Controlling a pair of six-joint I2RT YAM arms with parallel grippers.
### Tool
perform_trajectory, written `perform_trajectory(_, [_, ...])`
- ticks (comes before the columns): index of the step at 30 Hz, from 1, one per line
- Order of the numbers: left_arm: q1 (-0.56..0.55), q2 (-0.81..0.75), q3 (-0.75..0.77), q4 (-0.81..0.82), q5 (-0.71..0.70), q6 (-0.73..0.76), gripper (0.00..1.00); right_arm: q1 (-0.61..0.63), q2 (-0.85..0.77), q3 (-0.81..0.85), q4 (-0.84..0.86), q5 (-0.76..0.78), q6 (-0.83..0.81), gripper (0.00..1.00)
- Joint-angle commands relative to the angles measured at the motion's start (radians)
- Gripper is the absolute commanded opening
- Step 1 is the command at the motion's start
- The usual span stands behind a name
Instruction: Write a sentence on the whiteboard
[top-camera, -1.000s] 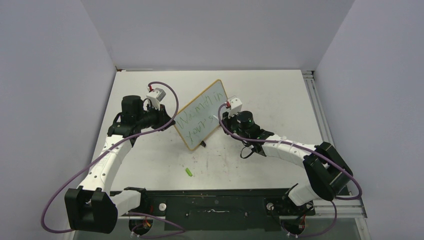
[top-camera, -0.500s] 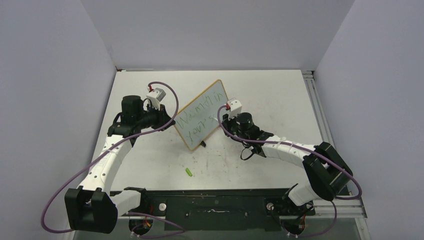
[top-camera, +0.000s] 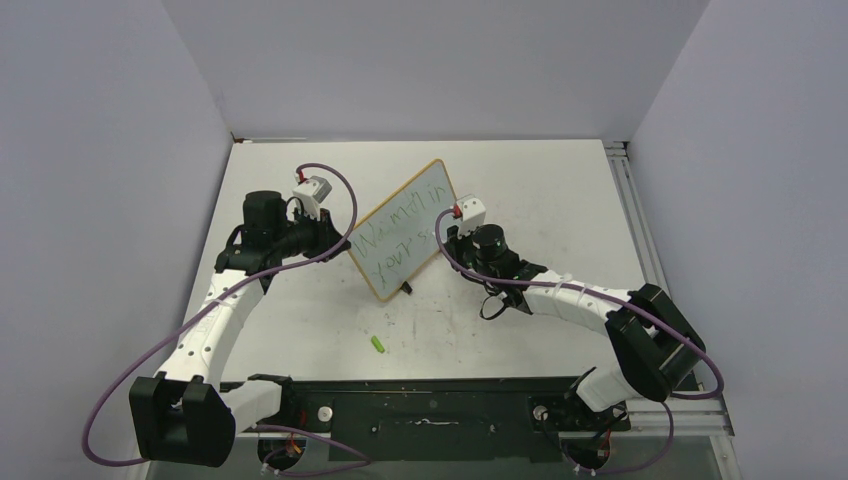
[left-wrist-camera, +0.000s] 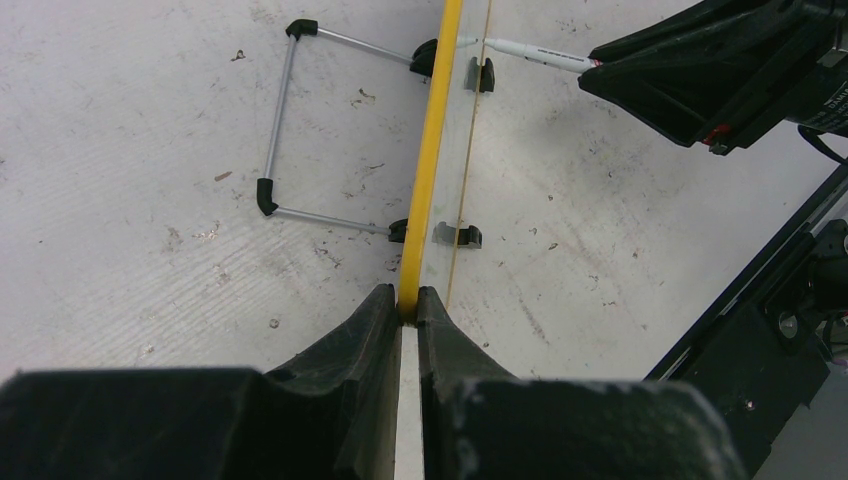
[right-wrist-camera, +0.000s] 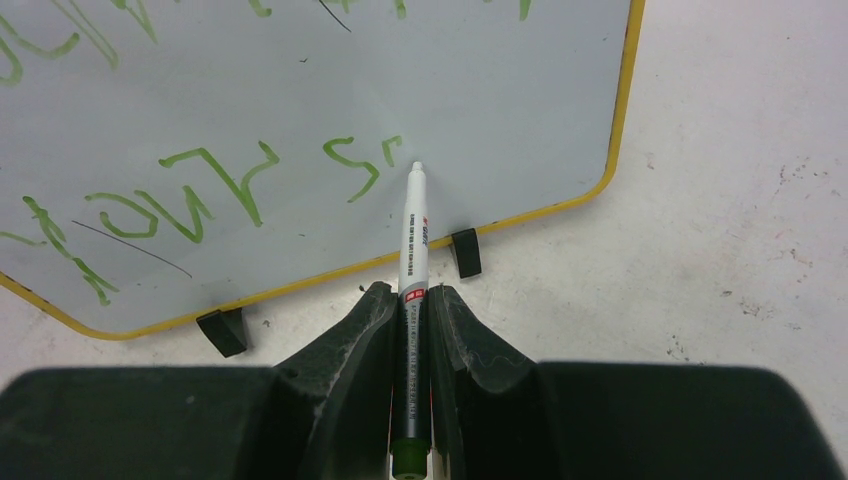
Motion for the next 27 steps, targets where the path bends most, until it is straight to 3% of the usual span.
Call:
perform_trajectory(1, [0.005,0.016,0.019,-0.045,-0.017,0.034,0.00,-0.001,0.012,0.045,0.051,0.012,-0.006,0.05])
perform_trajectory(27, [0.005,0.015,0.020,-0.044,-0.017,0.033,0.00,0.021,0.000,0.054,0.065,0.007,-0.011,0.05])
